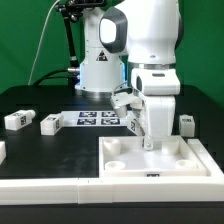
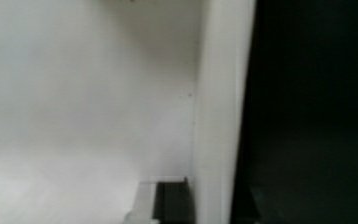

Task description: Assemble one leg

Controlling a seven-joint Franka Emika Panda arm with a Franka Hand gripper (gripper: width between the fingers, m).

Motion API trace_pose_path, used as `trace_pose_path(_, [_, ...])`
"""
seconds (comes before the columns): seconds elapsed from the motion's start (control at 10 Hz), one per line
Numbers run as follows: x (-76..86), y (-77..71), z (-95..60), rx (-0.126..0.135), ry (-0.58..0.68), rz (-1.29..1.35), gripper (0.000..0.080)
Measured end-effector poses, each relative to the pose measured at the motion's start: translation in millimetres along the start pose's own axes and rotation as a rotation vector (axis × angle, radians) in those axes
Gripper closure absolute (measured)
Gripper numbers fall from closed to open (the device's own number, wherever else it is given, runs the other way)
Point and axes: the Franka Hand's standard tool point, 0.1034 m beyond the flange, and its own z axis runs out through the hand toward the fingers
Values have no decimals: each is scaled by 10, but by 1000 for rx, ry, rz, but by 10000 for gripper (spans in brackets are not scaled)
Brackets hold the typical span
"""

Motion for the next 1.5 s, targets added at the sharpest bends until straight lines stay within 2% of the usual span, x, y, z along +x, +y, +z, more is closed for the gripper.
trace_pose_path(0.3, [64,-4,-4,2,-1,32,739])
trace_pose_path(0.7, [47,-4,-2,2,-2,34,732])
trace_pose_path(0.9, [47,-4,-2,2,-2,34,373])
trace_pose_path(1.0, [47,-4,-2,2,-2,34,373])
trace_pose_path(1.1, [47,-4,-2,2,-2,34,240])
trace_pose_path(1.2, [47,-4,-2,2,-2,34,168])
trace_pose_path(1.5, [47,-4,-1,3,-2,34,151])
